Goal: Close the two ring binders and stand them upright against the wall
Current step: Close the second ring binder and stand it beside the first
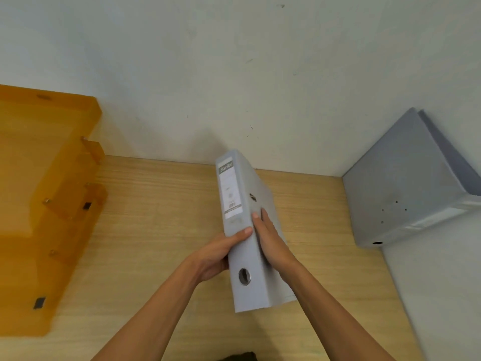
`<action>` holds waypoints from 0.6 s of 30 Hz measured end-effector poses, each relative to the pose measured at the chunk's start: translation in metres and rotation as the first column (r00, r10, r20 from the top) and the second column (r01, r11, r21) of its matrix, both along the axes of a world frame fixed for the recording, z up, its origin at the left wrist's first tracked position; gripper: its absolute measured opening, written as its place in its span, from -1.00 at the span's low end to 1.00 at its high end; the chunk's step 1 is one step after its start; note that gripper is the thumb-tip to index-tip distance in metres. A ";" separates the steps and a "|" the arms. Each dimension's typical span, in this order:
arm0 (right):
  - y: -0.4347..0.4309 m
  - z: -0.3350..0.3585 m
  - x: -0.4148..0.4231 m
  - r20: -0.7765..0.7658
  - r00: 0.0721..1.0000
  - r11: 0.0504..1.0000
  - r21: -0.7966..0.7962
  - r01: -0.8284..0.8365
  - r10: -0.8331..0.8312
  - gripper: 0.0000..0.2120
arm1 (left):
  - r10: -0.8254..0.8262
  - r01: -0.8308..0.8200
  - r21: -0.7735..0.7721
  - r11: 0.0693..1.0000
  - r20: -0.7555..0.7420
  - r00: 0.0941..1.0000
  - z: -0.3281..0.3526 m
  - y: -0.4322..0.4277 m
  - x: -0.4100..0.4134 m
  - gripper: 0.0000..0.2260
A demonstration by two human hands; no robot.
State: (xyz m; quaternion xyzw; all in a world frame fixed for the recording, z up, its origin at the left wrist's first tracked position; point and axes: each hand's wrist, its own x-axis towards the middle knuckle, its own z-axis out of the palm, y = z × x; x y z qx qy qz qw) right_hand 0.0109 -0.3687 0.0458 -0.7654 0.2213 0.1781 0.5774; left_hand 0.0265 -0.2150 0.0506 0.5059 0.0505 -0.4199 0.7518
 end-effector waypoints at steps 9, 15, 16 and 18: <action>-0.045 0.080 -0.003 0.362 0.932 0.992 0.119 -0.036 -0.010 -0.39 | 0.103 -0.145 0.054 0.988 0.468 0.878 0.032 -0.059 -0.011 -0.45; -0.093 0.082 -0.028 0.390 0.904 0.984 -0.107 -0.145 0.176 -0.09 | 0.056 -0.209 0.188 0.960 0.601 0.798 -0.003 -0.096 -0.018 -0.53; -0.102 0.076 -0.034 0.381 0.908 0.983 -0.107 -0.146 0.177 -0.06 | 0.032 -0.205 0.219 0.954 0.605 0.796 -0.009 -0.103 -0.021 -0.55; -0.116 0.064 -0.044 0.353 0.923 0.987 -0.091 -0.129 0.153 -0.05 | -0.022 -0.185 0.282 0.941 0.599 0.800 -0.020 -0.112 -0.028 -0.57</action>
